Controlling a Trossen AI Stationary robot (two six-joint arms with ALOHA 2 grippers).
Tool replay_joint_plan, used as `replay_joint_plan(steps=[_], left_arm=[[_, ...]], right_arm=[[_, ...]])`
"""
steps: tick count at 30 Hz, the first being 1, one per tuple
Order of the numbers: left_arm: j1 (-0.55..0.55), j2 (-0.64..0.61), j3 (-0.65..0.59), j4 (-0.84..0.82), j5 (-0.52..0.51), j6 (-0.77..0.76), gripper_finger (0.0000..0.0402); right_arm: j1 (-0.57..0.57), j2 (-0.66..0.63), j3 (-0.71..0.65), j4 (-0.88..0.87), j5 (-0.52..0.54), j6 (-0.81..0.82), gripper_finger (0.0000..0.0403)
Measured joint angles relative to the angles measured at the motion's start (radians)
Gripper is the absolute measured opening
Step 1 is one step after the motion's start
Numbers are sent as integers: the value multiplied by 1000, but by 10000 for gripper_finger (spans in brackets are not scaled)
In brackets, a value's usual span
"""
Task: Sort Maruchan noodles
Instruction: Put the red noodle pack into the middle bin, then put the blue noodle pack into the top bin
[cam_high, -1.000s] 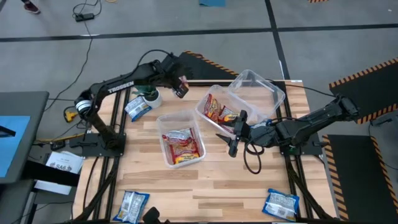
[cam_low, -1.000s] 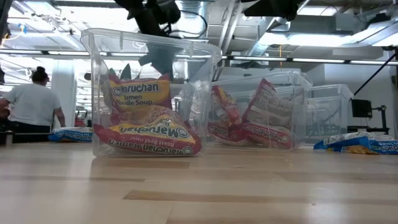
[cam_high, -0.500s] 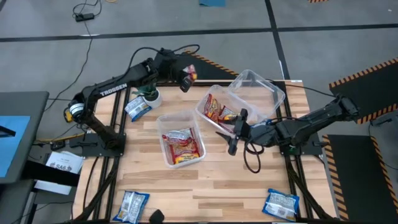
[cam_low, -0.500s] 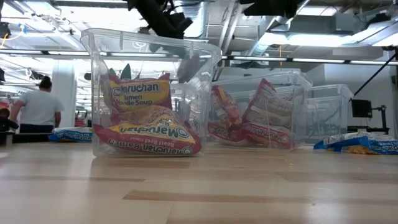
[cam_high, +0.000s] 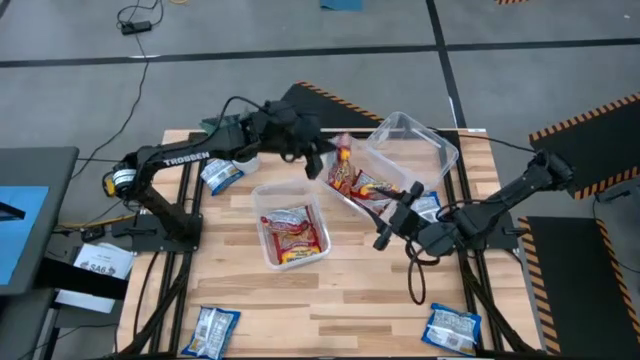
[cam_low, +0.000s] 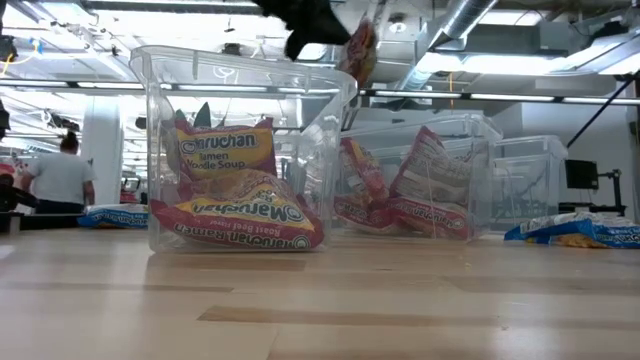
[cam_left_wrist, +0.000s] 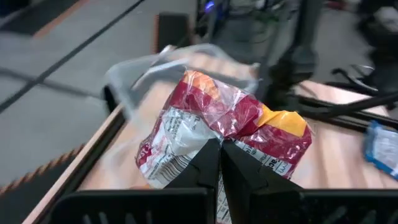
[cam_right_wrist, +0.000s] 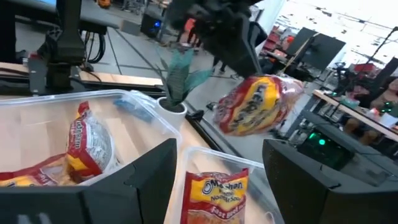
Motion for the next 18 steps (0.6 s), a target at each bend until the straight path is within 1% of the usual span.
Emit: replay_joint_plan(steps=[3, 5, 6, 7, 9, 11, 13, 15, 18], left_arm=[[-50, 17, -60, 141, 9, 35, 0], [-60, 20, -130, 235, 37, 44, 0], [-63, 33, -164, 309, 44, 45, 0], [-62, 39, -201, 385, 50, 42, 0], [-45, 43, -284, 470, 68, 24, 0], [-29, 60, -349, 600, 76, 11, 0], [-12, 60, -402, 673, 114, -5, 0], [-3, 78, -432, 759, 130, -25, 0], [6, 108, -448, 782, 156, -45, 0]], right_arm=[[21, 0, 0, -3, 27, 0, 260], [30, 0, 0, -3, 28, 1, 260], [31, 0, 0, -4, 28, 1, 260], [35, 0, 0, -4, 28, 3, 260], [43, 0, 0, -4, 28, 10, 260], [47, 0, 0, -9, 28, 10, 260], [46, 0, 0, -8, 28, 7, 260], [39, 0, 0, -11, 28, 4, 260], [23, 0, 0, -11, 28, 4, 260]])
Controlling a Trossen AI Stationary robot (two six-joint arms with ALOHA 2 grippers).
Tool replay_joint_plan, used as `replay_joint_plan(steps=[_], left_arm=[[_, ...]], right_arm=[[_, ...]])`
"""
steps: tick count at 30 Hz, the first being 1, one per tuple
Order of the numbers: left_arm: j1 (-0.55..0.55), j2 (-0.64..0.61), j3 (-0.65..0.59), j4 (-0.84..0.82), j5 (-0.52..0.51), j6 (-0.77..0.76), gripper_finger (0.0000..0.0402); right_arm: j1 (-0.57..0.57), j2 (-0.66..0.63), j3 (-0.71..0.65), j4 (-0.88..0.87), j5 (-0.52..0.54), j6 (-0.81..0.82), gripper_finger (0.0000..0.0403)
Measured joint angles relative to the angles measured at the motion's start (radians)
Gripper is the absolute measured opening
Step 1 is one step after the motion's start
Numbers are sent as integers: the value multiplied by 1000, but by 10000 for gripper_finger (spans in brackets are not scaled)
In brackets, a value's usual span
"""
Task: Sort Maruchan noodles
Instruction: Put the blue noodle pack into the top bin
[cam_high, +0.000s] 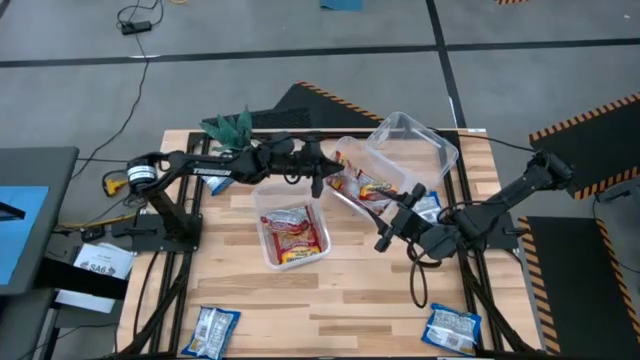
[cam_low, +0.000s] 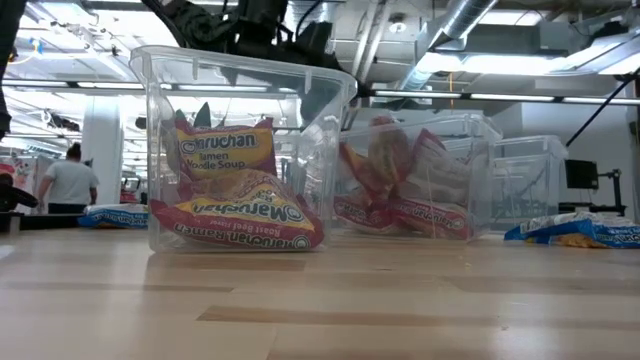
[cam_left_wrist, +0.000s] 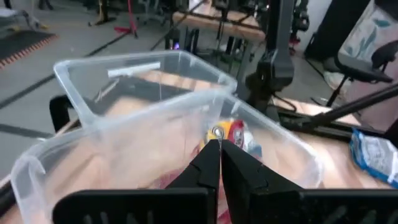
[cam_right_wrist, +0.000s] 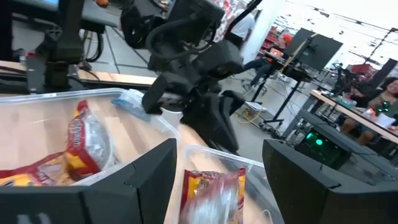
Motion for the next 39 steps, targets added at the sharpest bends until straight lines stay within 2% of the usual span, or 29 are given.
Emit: replay_joint_plan(steps=[7, 10, 12, 16, 18, 21, 24, 26, 30, 33, 35, 39], left_arm=[[-9, 42, 15, 15, -29, 1, 0], [6, 4, 20, 6, -46, 6, 0], [28, -55, 22, -11, -45, 12, 0], [70, -214, 19, -234, -19, 52, 0], [70, -302, -9, -337, -58, 90, 0], [43, -441, -105, -406, -136, 147, 0], [8, -590, -265, -345, -144, 169, 0], [-14, -691, -390, -255, -110, 158, 0], [-60, -878, -641, -38, -33, 101, 0], [-100, -981, -765, 53, -51, 48, 0], [-127, -1030, -807, 67, -67, 37, 0], [-175, -1096, -836, 68, -68, 58, 0]], right_arm=[[-24, 0, 0, 0, -3, 8, 260], [-19, 0, 0, -10, -3, 8, 260], [-14, 0, 0, -34, -3, 8, 260], [-5, 0, 0, -106, -4, 47, 260], [-3, 1, 0, -132, -5, 89, 260], [-5, 1, 0, -147, -5, 170, 260], [-25, 1, 0, -149, -16, 252, 258], [-60, -11, 0, -171, -90, 292, 250], [-199, -54, 0, -226, -431, 328, 220], [-303, -92, 0, -246, -615, 334, 191], [-348, -122, 0, -270, -662, 327, 171], [-392, -179, 1, -352, -692, 328, 134]])
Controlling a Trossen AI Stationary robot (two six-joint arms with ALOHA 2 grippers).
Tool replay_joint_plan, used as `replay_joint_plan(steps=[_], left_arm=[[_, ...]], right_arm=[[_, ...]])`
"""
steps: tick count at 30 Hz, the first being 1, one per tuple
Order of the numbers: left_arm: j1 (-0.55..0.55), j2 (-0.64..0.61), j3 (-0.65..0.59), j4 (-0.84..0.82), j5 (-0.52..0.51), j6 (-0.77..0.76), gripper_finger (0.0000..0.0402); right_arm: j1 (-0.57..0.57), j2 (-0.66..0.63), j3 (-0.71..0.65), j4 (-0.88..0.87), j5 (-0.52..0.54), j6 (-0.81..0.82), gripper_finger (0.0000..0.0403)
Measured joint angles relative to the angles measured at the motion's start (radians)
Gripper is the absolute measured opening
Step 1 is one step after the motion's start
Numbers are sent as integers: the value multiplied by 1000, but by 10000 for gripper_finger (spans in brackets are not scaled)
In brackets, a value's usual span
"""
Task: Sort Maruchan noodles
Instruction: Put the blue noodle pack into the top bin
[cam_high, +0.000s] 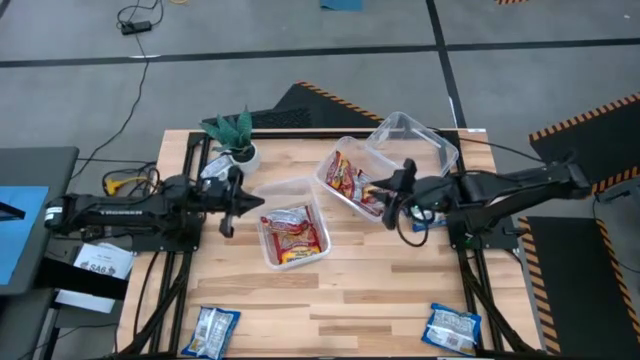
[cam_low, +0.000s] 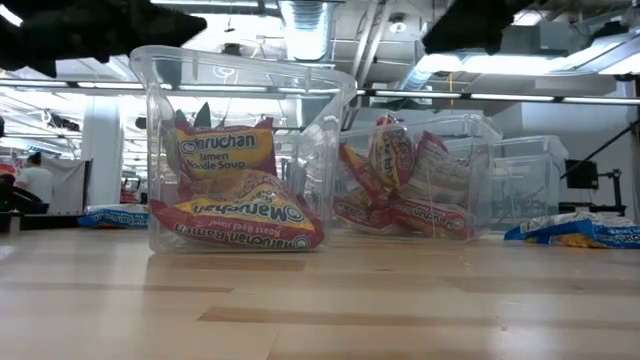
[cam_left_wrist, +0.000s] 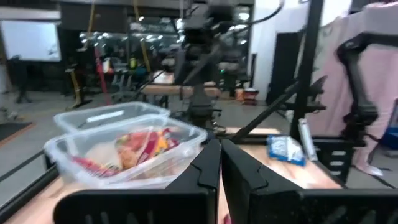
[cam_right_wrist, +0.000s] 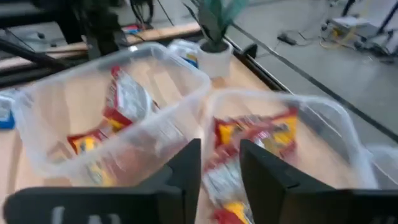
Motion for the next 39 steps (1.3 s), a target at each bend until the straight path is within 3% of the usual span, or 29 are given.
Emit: replay_joint_plan(steps=[4, 10, 16, 21, 30, 35, 39], left_arm=[[-28, -40, 0, 24, 0, 0, 0], [-32, -67, 0, 26, -5, -4, 0], [-32, -66, 0, 25, -49, -4, 0], [-32, -66, 0, 31, -51, -33, 0], [-32, -65, 0, 25, -47, -45, 0], [-32, -65, 0, 19, -46, -50, 0], [-32, -65, 0, 17, -46, -46, 0]], right_arm=[[10, -57, 0, -202, -18, 110, 113], [46, -140, 0, -522, -253, 450, 108], [124, -125, 0, -763, -357, 639, 117], [157, -68, 0, -848, -372, 675, 152], [163, 42, -1, -940, -341, 658, 260], [192, 108, -16, -993, -219, 755, 275], [189, 143, -91, -960, -210, 823, 276]])
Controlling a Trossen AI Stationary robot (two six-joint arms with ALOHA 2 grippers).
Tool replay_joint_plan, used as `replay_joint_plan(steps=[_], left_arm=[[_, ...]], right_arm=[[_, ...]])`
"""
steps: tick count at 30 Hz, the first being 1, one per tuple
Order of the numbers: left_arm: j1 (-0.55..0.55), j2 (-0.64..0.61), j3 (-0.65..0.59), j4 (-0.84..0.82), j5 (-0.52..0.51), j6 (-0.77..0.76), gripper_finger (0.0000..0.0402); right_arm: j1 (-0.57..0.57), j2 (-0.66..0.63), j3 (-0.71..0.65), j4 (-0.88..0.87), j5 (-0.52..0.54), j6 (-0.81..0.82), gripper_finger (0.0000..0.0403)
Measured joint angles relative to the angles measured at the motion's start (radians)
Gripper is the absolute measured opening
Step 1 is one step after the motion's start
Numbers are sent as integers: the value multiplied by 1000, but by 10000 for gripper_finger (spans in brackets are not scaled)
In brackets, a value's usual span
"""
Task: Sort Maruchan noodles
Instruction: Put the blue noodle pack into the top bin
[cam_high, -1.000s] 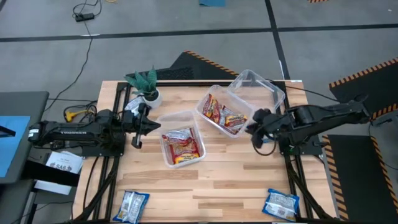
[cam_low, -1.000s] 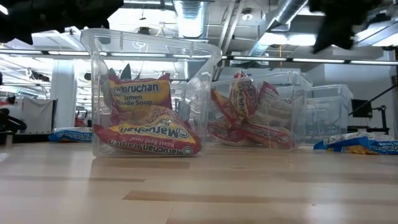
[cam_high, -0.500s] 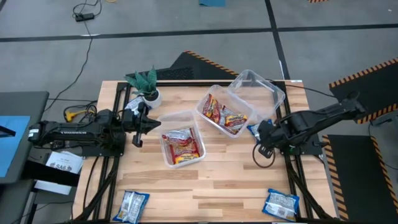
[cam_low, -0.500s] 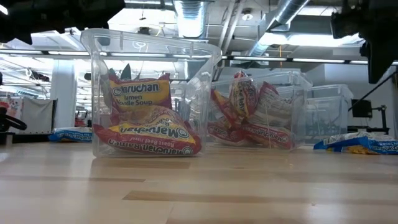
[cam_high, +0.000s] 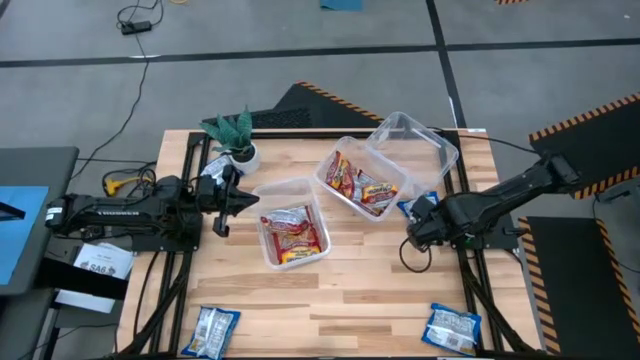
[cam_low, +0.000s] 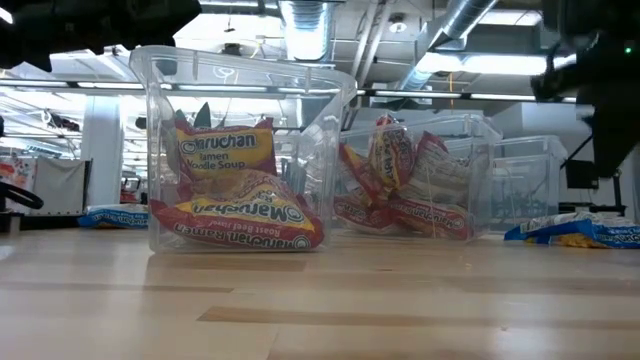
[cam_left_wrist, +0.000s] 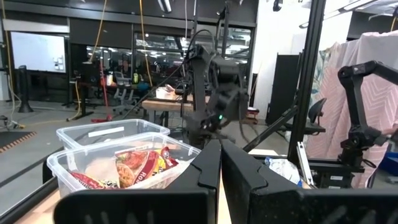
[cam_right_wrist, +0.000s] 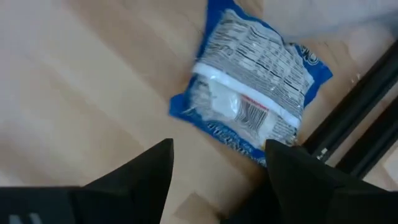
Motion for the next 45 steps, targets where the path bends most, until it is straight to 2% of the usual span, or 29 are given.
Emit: replay_joint_plan(steps=[5, 10, 16, 27, 30, 32, 35, 36, 41, 45], left_arm=[[0, 0, 0, 0, 0, 1, 0], [0, 0, 0, 0, -1, 15, 0], [0, 0, 0, 0, -2, 15, 0], [0, 0, 0, 0, -2, 14, 0], [0, 0, 0, 0, -2, 14, 0], [0, 0, 0, 0, -2, 14, 0], [0, 0, 0, 0, -2, 14, 0], [0, 0, 0, 0, -2, 13, 0], [0, 0, 0, 5, -2, 12, 0], [0, 0, 0, 7, -2, 12, 0]], right_arm=[[-22, 16, -132, 145, 21, 57, 276], [-48, 14, -217, 249, 98, 119, 276], [-56, 48, -240, 286, 169, 124, 276], [-56, 183, -235, 406, 167, -34, 269], [-45, 214, -234, 400, 161, -36, 222], [-27, 226, -227, 381, 151, -28, 160], [15, 221, -197, 341, 99, -18, 41], [29, 214, -184, 324, 61, -20, 24], [86, 147, -98, 264, -144, -59, 10], [143, 82, -16, 314, -334, -189, 8]])
